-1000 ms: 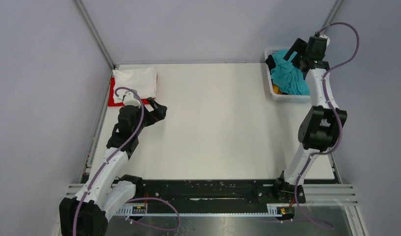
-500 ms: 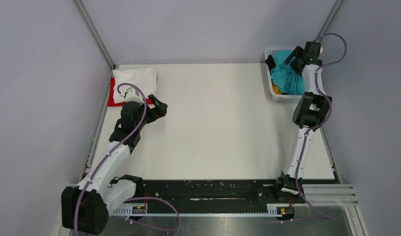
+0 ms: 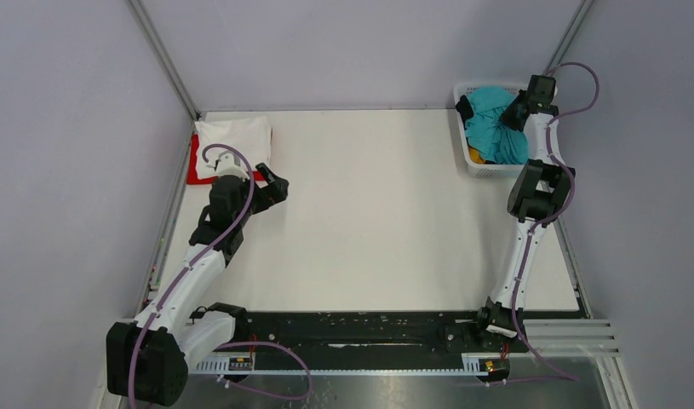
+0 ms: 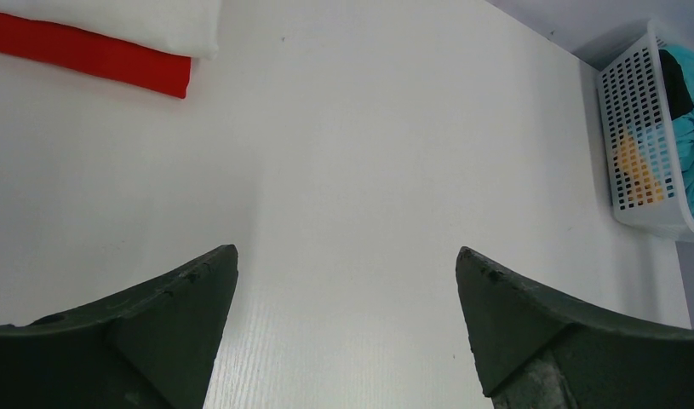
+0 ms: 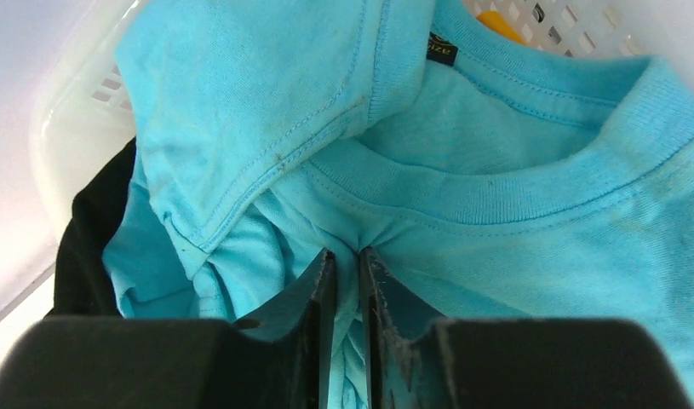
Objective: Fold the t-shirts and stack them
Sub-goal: Grab crumpled tshirt from bin with the right arm, then move the tshirt to the center of the board, then flatten out the tshirt
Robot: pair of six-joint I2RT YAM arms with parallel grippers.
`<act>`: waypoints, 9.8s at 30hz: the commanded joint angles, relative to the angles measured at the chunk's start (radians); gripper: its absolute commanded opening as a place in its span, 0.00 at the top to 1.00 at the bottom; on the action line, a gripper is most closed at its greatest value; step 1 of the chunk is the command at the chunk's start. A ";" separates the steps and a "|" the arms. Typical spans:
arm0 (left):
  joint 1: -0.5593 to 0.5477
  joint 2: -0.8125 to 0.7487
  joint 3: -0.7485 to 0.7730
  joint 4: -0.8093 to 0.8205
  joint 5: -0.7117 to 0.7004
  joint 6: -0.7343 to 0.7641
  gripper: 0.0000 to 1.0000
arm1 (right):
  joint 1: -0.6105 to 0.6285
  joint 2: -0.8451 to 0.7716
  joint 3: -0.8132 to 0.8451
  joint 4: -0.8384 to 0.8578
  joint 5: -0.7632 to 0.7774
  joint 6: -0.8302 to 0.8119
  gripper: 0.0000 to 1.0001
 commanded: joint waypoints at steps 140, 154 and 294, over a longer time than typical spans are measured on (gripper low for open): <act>-0.548 0.133 0.013 -0.310 -0.272 -0.149 1.00 | 0.852 -0.730 -0.945 0.048 0.134 -0.290 0.18; -0.548 0.107 -0.009 -0.306 -0.272 -0.168 1.00 | 0.886 -0.598 -0.986 0.015 0.255 -0.154 0.68; 0.049 0.902 0.775 -0.317 -0.114 -0.089 1.00 | 0.692 -0.984 -1.534 0.320 0.111 -0.021 0.00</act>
